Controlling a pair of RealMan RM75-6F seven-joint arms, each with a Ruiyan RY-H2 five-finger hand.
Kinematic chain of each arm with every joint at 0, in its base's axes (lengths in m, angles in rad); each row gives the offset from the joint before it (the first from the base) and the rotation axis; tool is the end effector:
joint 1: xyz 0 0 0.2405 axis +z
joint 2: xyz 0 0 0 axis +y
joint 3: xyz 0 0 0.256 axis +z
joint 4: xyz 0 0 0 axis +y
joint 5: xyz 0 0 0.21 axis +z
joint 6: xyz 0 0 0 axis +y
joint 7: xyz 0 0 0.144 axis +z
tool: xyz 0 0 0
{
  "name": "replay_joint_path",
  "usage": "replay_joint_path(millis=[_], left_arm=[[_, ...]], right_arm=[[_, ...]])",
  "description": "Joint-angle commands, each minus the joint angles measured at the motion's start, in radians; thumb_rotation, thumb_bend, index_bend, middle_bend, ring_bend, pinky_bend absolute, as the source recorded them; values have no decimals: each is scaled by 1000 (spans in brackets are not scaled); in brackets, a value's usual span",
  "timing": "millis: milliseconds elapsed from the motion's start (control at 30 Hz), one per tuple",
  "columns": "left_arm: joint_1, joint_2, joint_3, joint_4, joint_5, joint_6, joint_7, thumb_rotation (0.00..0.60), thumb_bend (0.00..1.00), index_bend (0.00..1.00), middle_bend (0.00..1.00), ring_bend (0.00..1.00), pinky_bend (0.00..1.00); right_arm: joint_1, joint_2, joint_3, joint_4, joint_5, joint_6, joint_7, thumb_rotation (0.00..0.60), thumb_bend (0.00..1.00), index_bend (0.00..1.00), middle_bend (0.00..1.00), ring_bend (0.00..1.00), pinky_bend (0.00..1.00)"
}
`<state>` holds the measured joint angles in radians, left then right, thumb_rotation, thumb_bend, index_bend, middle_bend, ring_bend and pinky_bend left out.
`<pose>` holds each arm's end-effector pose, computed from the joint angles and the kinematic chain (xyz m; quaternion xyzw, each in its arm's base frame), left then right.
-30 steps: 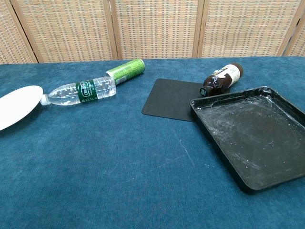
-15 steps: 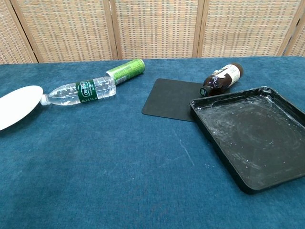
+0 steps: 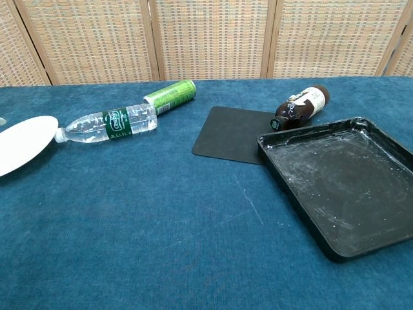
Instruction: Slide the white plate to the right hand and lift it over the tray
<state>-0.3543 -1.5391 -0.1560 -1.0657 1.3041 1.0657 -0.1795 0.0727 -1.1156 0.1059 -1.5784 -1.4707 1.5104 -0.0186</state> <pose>-0.3463 0.2940 0.0469 -0.5857 -0.4883 -0.3575 0.5392 -0.3175 -0.1889 0.1768 0.5748 -0.3576 0.3905 0.6239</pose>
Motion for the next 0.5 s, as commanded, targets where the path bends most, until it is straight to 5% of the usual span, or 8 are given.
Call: replay_joint_path(millis=[33,500], left_arm=[[-18,-39,-9,45,-12,-17,-17,600,231,0,0,0,0],[-82,-180,-69,260,-104,-112,-37,600,231,10,0,0,0]], right_arm=[[0,3,0,0,0,-1,9,600,0,0,0,0,0],[1,12,13,10,25,-10,57,600,0,0,0,0,0]])
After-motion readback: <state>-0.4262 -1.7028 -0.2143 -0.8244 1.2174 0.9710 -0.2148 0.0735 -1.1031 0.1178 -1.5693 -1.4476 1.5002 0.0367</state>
